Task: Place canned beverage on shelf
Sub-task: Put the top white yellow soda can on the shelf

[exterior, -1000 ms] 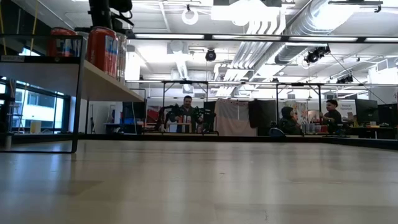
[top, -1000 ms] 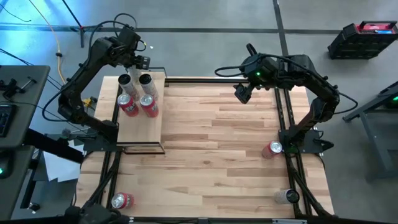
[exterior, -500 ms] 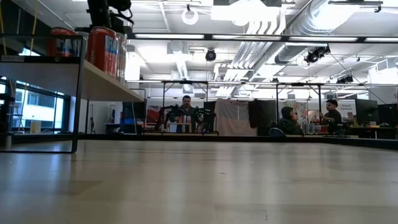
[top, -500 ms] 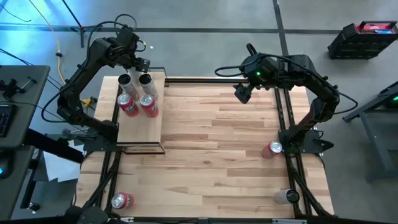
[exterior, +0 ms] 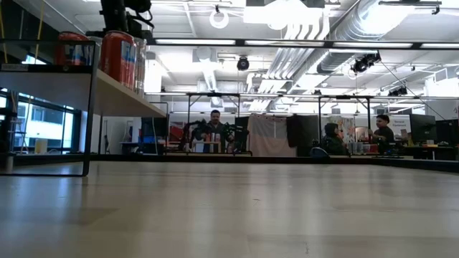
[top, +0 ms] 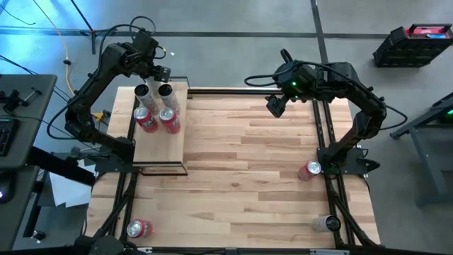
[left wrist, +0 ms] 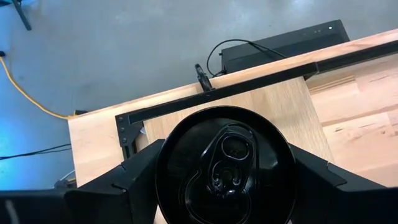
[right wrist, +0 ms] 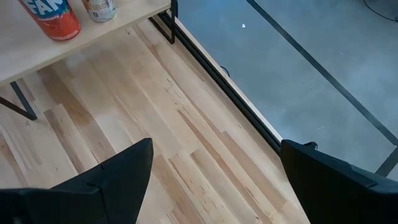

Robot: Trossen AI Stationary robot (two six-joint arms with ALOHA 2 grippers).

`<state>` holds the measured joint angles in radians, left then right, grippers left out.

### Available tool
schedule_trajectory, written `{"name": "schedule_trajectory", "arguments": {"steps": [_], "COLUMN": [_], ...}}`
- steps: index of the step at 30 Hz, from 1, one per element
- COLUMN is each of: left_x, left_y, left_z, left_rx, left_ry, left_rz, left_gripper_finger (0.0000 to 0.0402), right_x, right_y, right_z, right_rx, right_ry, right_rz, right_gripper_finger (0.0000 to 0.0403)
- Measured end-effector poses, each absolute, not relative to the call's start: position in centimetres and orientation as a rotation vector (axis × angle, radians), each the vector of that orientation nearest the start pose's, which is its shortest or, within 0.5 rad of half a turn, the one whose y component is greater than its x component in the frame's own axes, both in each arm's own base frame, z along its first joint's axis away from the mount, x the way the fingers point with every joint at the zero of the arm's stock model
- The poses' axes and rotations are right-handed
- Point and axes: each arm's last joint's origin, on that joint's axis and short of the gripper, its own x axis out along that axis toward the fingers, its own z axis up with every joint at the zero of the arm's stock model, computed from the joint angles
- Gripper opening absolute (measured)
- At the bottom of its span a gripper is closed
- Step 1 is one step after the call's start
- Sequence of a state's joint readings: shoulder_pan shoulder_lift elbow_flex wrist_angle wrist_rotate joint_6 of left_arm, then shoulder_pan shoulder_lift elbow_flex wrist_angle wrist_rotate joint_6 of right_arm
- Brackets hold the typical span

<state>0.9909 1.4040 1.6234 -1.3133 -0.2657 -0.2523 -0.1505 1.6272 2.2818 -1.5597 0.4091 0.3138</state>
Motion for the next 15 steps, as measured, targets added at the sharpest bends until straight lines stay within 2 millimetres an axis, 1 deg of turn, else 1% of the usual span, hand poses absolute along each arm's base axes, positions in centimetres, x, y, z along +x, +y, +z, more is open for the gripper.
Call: {"name": "schedule_trajectory", "arguments": {"steps": [5,7,15], "left_x": [12.84,12.83,12.79], "left_y": [20.99,20.99,20.92], "left_z": [39.07,39.07,39.09], "left_rx": [-0.610,-0.610,-0.607], "left_ry": [0.951,0.951,0.957], "left_rz": [1.265,1.265,1.263], "left_gripper_finger": [0.0247,0.0253,0.0306], "right_x": [24.64,24.64,24.64], "right_y": [-4.90,-4.90,-4.90], "right_z": [48.97,48.97,48.97], "right_rx": [0.167,0.166,0.166], "right_ry": [0.816,0.816,0.816], "right_rz": [-0.657,-0.656,-0.656], "right_gripper_finger": [0.0336,0.0336,0.0336]}}
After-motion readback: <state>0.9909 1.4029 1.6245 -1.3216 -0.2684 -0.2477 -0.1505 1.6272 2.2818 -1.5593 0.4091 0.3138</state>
